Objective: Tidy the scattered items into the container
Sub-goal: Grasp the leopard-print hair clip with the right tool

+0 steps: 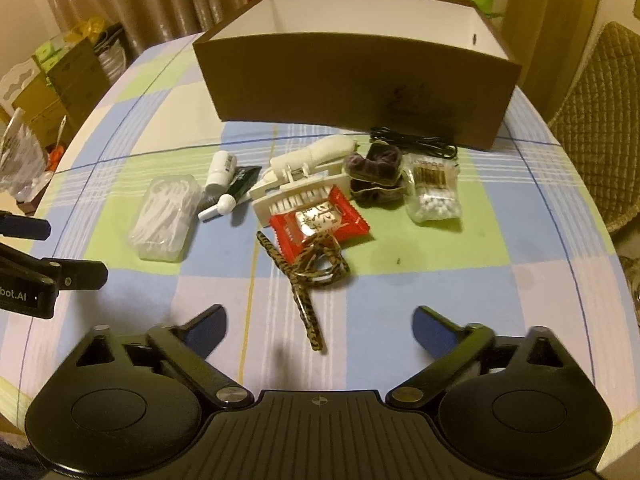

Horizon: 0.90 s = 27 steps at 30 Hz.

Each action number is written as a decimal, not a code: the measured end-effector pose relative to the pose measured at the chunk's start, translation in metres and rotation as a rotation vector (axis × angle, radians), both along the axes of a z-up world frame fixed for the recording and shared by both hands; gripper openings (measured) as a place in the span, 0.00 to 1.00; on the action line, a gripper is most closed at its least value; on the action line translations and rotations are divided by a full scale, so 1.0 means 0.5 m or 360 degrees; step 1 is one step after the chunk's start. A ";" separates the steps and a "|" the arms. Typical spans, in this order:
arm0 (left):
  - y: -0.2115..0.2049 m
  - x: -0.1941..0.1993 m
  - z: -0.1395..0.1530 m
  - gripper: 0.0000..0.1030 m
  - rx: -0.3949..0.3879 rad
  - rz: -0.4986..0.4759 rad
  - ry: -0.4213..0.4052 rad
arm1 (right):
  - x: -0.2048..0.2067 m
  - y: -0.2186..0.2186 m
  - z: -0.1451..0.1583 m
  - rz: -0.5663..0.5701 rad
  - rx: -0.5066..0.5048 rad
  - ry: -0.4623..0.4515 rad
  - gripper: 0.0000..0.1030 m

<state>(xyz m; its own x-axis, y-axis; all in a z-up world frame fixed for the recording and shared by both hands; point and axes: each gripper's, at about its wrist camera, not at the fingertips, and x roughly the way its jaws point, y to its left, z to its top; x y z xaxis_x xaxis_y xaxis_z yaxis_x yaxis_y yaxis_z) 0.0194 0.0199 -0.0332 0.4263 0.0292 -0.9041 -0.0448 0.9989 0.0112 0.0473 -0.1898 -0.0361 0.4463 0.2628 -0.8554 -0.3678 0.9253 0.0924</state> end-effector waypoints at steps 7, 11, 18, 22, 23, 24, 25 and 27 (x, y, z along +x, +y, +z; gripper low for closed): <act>0.006 0.007 -0.014 0.99 -0.0004 0.0008 0.0020 | 0.002 0.000 -0.016 0.0064 0.0034 -0.0026 0.78; 0.010 0.012 -0.020 0.99 -0.0011 0.0009 0.0027 | 0.004 0.009 -0.026 0.0148 0.0018 -0.0104 0.74; 0.017 0.021 -0.028 0.99 -0.0009 0.0016 0.0027 | 0.013 0.026 -0.062 0.0273 -0.0088 -0.0130 0.48; 0.020 0.025 -0.034 0.99 -0.0009 0.0028 0.0035 | 0.016 0.020 -0.082 0.0301 -0.0096 -0.0089 0.26; 0.021 0.026 -0.037 0.99 -0.0009 0.0031 0.0039 | 0.017 0.017 -0.086 0.0311 -0.0094 -0.0076 0.15; 0.021 0.027 -0.038 0.99 -0.0009 0.0034 0.0043 | 0.016 0.015 -0.088 0.0319 -0.0092 -0.0067 0.10; 0.021 0.027 -0.040 0.99 -0.0009 0.0036 0.0048 | 0.013 0.012 -0.089 0.0328 -0.0090 -0.0071 0.07; 0.019 0.028 -0.043 0.99 -0.0010 0.0034 0.0055 | 0.007 0.008 -0.088 0.0352 -0.0104 -0.0075 0.06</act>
